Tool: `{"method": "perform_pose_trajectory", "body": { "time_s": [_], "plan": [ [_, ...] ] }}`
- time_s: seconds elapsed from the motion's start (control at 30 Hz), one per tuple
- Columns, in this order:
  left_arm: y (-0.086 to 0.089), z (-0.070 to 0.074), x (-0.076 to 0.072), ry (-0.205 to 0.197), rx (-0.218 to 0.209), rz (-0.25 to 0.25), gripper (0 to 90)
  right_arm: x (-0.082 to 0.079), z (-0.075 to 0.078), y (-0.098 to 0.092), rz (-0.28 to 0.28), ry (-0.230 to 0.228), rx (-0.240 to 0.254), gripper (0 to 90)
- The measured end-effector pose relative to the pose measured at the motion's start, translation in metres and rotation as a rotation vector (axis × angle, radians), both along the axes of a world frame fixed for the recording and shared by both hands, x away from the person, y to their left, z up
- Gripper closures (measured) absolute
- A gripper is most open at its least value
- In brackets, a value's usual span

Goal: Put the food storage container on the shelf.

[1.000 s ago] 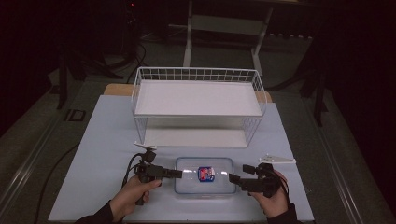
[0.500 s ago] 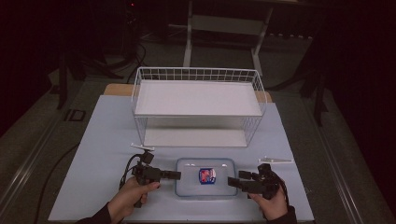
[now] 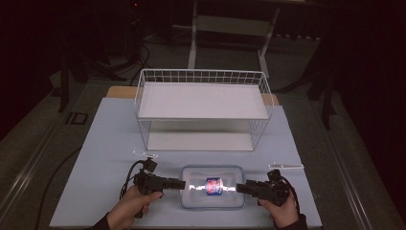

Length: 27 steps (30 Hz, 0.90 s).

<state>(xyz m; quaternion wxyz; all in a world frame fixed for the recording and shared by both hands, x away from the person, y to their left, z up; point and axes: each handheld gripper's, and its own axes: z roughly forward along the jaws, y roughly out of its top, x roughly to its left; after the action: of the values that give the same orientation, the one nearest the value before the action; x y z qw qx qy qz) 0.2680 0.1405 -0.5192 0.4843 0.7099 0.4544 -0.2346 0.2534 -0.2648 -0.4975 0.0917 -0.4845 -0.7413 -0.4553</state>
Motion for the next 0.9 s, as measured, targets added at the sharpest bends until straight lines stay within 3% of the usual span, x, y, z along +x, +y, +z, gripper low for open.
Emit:
{"method": "perform_pose_trajectory", "body": {
  "time_s": [0.2,0.3,0.47,0.73,0.9],
  "plan": [
    [0.0,0.001,-0.003,-0.012,0.008,-0.001,57.4,0.004,-0.004,-0.004,0.036,0.075,0.04,45.3],
    [-0.001,0.003,-0.005,-0.018,0.013,-0.001,57.5,0.003,-0.003,-0.004,0.047,0.079,0.036,45.9],
    [-0.005,0.008,-0.015,-0.054,0.041,0.023,57.5,-0.002,0.0,-0.003,0.045,0.063,0.022,47.3],
    [-0.005,0.014,-0.016,-0.071,0.077,0.042,57.0,-0.01,0.005,0.002,0.018,0.033,-0.005,47.8],
    [-0.003,0.021,-0.014,-0.089,0.07,0.057,56.9,-0.006,0.011,0.005,0.011,0.014,-0.003,47.9]
  ]
}}
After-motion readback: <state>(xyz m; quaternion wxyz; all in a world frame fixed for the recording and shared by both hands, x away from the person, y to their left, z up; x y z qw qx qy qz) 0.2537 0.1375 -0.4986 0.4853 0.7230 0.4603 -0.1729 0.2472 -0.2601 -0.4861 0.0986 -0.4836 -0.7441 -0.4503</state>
